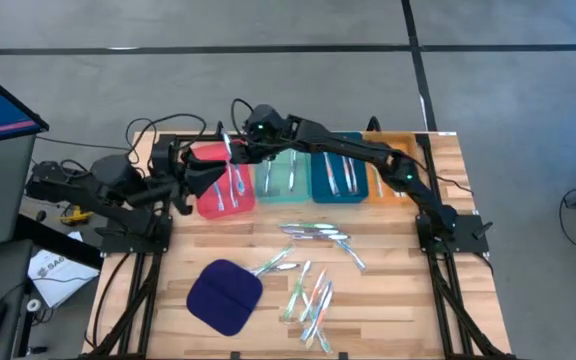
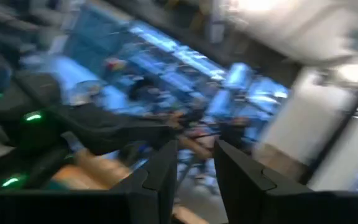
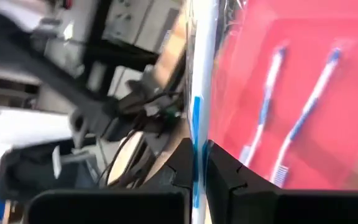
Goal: Pick & Place Toothbrushes
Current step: Put the blue toothbrush into the red bin
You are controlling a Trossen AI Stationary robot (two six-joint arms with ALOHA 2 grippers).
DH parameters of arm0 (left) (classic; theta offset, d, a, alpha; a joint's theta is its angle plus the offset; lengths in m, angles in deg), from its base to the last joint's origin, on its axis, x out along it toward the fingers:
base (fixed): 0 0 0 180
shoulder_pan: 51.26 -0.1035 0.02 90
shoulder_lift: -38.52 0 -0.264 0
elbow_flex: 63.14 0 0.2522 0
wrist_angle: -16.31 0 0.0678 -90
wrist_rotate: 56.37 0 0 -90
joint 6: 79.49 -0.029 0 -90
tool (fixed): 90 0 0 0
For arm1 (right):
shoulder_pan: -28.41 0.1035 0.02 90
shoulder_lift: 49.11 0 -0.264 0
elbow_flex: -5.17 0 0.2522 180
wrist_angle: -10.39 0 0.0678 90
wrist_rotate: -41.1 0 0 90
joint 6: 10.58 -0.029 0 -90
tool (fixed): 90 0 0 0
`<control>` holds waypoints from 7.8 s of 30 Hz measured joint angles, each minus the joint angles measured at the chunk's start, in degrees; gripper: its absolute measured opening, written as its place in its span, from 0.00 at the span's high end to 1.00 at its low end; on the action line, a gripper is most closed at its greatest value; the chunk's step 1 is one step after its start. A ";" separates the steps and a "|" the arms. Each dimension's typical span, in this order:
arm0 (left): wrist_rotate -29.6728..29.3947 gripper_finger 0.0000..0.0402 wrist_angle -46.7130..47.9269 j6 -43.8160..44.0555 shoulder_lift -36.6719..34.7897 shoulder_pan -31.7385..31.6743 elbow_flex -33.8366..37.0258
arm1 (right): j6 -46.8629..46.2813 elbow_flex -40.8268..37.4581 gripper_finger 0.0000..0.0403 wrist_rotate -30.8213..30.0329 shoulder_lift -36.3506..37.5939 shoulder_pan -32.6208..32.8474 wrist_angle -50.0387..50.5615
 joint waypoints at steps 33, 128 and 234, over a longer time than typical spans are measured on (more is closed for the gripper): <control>-1.30 0.99 19.50 3.42 -4.77 12.29 -0.62 | -9.69 1.49 0.98 -16.15 -6.13 5.05 1.47; 50.18 0.32 -28.65 36.53 -7.56 -47.80 24.52 | 4.05 2.44 0.98 16.83 10.04 1.33 -12.83; 45.01 0.95 8.43 34.71 25.87 -60.08 23.72 | 19.11 1.27 0.39 41.30 10.02 1.57 -5.11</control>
